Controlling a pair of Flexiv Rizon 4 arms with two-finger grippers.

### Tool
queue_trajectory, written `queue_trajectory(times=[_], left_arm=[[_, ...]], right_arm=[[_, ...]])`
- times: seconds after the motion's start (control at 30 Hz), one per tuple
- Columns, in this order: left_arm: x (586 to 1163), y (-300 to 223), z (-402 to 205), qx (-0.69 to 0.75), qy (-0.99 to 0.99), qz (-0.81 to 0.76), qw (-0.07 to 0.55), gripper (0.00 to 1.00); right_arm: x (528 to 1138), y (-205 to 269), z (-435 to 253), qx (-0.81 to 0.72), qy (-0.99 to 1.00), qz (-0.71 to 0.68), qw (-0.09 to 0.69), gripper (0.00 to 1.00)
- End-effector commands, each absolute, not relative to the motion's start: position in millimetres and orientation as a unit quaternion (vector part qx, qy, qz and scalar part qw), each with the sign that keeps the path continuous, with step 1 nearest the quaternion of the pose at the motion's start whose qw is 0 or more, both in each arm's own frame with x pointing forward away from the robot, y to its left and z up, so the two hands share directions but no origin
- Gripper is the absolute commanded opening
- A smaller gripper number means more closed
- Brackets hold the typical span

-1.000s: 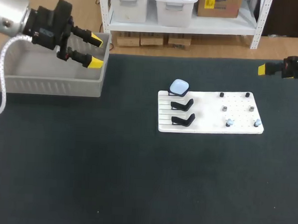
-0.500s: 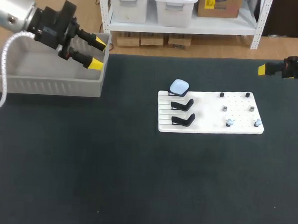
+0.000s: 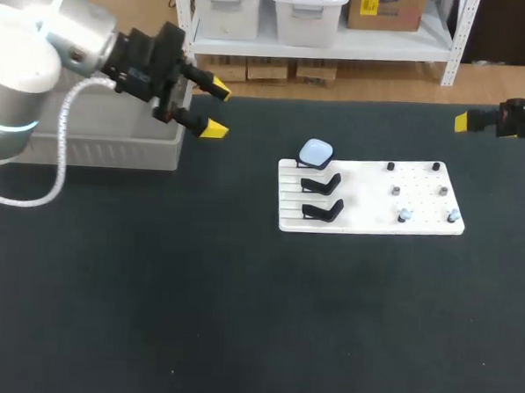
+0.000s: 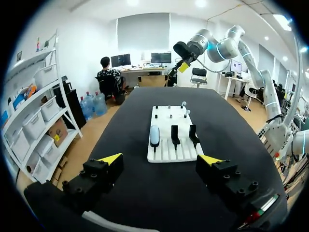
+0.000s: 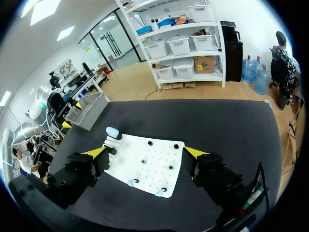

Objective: Pick up each earbud case from the left stands, insert the matching earbuds, close the lid, and place the case in the box.

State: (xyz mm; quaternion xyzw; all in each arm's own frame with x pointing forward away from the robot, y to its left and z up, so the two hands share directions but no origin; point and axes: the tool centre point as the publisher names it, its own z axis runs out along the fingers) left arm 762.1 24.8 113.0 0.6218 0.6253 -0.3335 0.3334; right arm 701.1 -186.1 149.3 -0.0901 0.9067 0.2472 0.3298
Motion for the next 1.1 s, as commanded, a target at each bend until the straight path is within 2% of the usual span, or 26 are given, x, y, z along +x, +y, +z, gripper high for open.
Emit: queue_trajectory(times=[0.03, 0.33, 0.83, 0.97, 1.1], left_arm=[[775.0, 5.2, 94.6, 0.628, 0.615, -0.349, 0.326, 1.00], [777.5, -22.9, 75.9, 0.634, 0.604, -0.363, 0.320, 1.00], [779.4, -40.1, 58.3, 0.624, 0.597, -0.384, 0.327, 1.00], [779.2, -44.8, 53.1, 0.625, 0.597, -0.386, 0.323, 0.91], [778.4, -49.9, 48.4, 0.625, 0.596, -0.389, 0.321, 0.93]], right_arm=[[700.8, -186.0, 149.6, -0.090, 0.907, 0.246, 0.330, 1.00], [700.8, -186.0, 149.6, -0.090, 0.907, 0.246, 0.330, 1.00], [700.8, -186.0, 149.6, -0.090, 0.907, 0.246, 0.330, 1.00], [700.8, -186.0, 149.6, -0.090, 0.907, 0.246, 0.330, 1.00], [700.8, -186.0, 149.6, -0.090, 0.907, 0.246, 0.330, 1.00]])
